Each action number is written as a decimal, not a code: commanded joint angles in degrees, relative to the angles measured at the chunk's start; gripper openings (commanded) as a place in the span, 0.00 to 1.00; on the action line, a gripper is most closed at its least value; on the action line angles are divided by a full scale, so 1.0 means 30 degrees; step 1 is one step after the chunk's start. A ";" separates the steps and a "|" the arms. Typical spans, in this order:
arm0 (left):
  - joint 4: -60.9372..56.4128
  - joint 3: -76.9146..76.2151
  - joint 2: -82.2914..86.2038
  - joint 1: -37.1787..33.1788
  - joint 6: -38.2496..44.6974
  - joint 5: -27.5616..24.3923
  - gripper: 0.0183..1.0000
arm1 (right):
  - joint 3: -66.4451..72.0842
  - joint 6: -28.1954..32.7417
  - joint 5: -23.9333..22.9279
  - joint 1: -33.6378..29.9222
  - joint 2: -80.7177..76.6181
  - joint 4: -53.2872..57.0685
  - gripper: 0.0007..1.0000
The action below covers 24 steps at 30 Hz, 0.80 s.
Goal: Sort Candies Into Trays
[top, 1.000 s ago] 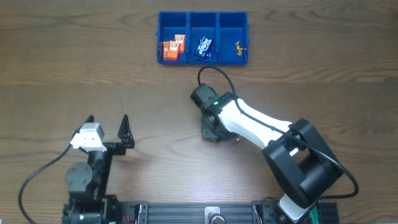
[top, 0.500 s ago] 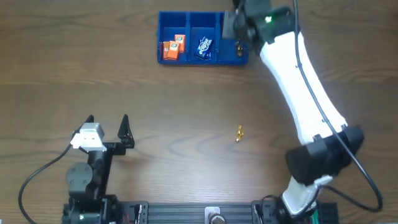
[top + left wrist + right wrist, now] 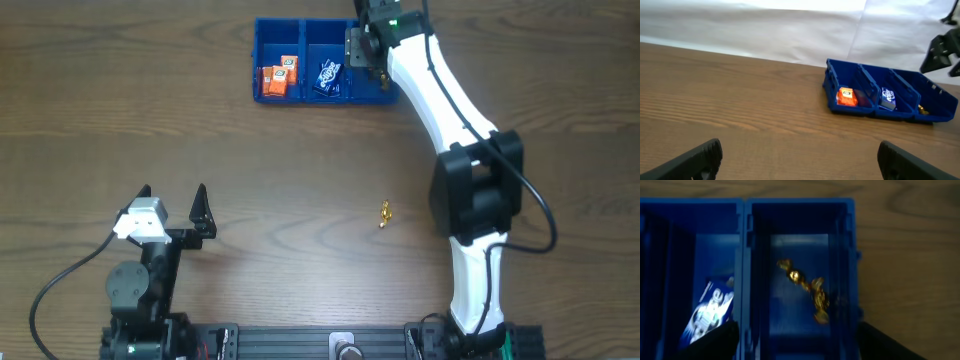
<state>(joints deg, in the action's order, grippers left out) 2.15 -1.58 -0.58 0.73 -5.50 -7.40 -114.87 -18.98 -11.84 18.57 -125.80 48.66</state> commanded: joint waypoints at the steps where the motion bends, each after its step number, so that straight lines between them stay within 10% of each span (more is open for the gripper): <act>1: 0.0539 0.0430 0.0109 -0.0117 0.0277 -0.0342 1.00 | 0.3876 -0.0255 0.0124 0.0699 0.6156 0.0969 0.80; 11: 0.0539 0.0430 0.0109 -0.0117 0.0277 -0.0342 1.00 | 1.9846 -0.4226 0.3570 0.2579 1.2036 0.0124 0.81; 24: 0.0546 0.0430 0.0109 -0.0117 0.0277 -0.0342 1.00 | 2.1646 -0.4605 0.3985 0.2579 0.9457 -0.2565 0.65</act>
<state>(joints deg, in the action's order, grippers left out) 2.17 -1.61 -0.60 0.73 -5.50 -7.40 -50.22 -31.86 -0.03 26.13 -96.29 41.17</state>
